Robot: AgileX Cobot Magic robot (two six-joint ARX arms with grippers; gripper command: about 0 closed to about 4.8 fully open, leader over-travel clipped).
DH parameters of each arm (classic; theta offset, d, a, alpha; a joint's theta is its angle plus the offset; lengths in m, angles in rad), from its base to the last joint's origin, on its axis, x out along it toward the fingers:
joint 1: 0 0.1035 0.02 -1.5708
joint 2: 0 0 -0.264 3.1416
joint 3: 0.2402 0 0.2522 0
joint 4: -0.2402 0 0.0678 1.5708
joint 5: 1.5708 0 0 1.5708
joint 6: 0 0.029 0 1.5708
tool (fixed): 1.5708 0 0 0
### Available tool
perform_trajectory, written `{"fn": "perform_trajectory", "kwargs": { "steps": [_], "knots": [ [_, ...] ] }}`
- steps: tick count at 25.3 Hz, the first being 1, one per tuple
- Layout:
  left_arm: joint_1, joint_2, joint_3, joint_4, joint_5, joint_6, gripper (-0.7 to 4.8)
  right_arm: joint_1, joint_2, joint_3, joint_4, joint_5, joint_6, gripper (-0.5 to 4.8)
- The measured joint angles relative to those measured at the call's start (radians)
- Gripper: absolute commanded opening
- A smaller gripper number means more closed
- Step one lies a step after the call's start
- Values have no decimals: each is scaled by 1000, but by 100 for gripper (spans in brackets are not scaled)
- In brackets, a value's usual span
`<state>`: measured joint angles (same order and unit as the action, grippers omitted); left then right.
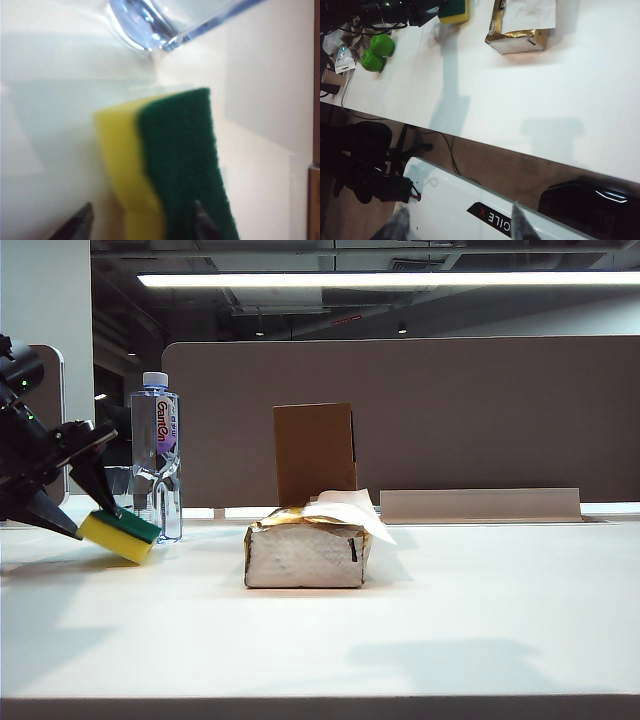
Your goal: Move the sponge from right to left to wipe the table, avoiding obstacles on the table, and finally reaching the bottle of mineral water.
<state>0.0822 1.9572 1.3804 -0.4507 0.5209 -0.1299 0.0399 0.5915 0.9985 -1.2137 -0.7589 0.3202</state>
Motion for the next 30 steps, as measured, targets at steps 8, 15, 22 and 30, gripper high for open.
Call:
{"fn": "perform_trajectory", "kwargs": {
  "steps": [8,15,22,30],
  "knots": [
    [0,-62,2,-34,-1,24,250,0,-16,0,0,-19,2,229],
    [0,-64,39,-70,-1,25,93,0,-32,0,0,-22,6,229],
    [0,-71,52,-92,-1,64,88,0,-40,0,0,-22,11,229],
    [0,-71,52,-92,-2,68,353,0,-40,0,0,-22,12,229]
  ]
}}
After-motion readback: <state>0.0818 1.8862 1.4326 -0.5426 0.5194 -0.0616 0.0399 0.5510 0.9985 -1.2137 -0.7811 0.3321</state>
